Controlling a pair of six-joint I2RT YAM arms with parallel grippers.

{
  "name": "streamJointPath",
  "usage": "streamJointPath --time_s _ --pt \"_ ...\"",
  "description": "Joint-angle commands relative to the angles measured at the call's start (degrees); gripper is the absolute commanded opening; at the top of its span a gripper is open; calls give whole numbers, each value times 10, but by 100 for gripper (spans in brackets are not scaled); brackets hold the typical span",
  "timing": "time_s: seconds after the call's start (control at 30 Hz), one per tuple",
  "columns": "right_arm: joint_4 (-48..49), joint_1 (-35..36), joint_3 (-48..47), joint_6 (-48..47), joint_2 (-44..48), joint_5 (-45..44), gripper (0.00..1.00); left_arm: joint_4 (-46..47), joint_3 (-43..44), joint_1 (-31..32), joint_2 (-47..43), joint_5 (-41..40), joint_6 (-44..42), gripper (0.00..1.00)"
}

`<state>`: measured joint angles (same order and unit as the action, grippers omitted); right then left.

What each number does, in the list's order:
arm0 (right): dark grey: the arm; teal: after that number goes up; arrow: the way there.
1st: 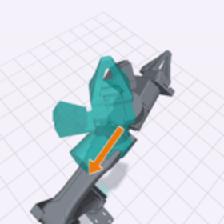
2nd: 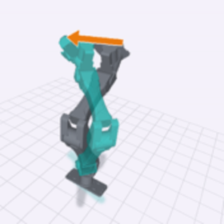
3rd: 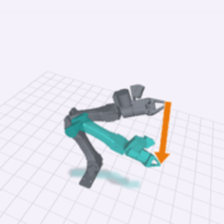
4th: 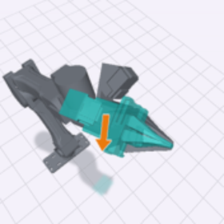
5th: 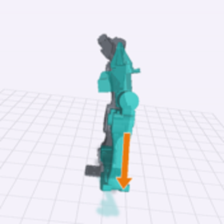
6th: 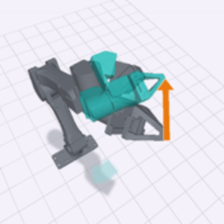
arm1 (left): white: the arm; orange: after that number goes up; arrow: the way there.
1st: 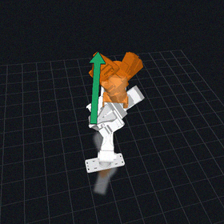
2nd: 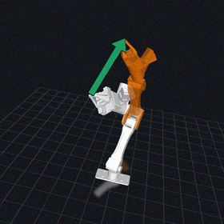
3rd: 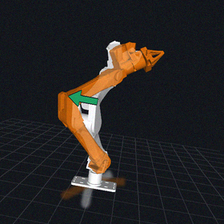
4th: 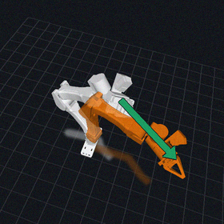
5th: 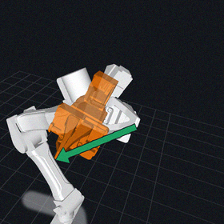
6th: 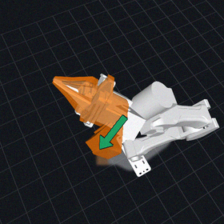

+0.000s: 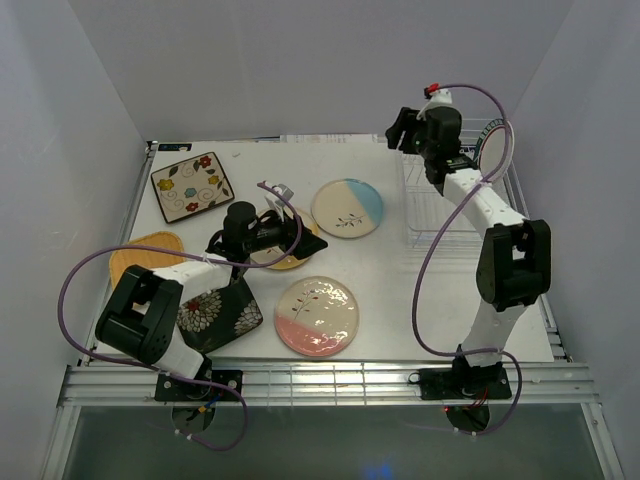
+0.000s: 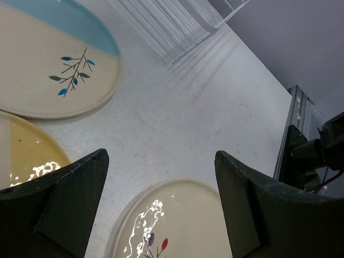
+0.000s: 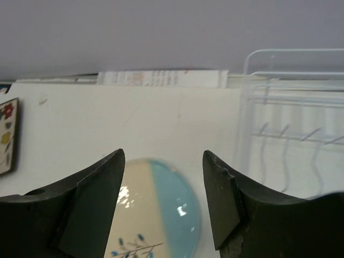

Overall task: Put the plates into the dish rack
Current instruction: Pick up the plate at the center of the board.

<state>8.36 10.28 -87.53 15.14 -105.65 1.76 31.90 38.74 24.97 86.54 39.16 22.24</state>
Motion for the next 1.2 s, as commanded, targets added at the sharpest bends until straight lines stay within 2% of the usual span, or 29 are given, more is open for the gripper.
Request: streamJointPath --time_s 0.0,0.17,0.3,0.47,0.6,0.7,0.77,0.9,1.03,1.17 --pt "2 62 31 30 79 -44 66 4 5 2 -33 -7 -37 90" --pt "31 105 150 65 137 -44 66 4 0 2 -37 4 -105 90" --pt "130 141 255 110 177 -53 69 -1 -1 2 -29 3 -155 91" --pt "128 170 283 159 178 -67 71 -16 5 2 -15 10 -204 93" --pt "148 216 301 156 181 -142 72 -25 1 2 -18 7 -266 95" --pt "140 220 295 179 171 -146 73 -35 3 2 -17 0 -318 95" --pt "100 220 267 205 163 -159 73 -36 4 2 -10 11 -361 95" --pt "-5 231 237 289 157 -240 70 -34 12 2 8 36 -447 95" --pt "-54 233 194 298 159 -252 70 -35 40 2 42 49 -493 95" --pt "-166 233 83 264 143 -238 71 -35 71 3 88 91 -575 94"
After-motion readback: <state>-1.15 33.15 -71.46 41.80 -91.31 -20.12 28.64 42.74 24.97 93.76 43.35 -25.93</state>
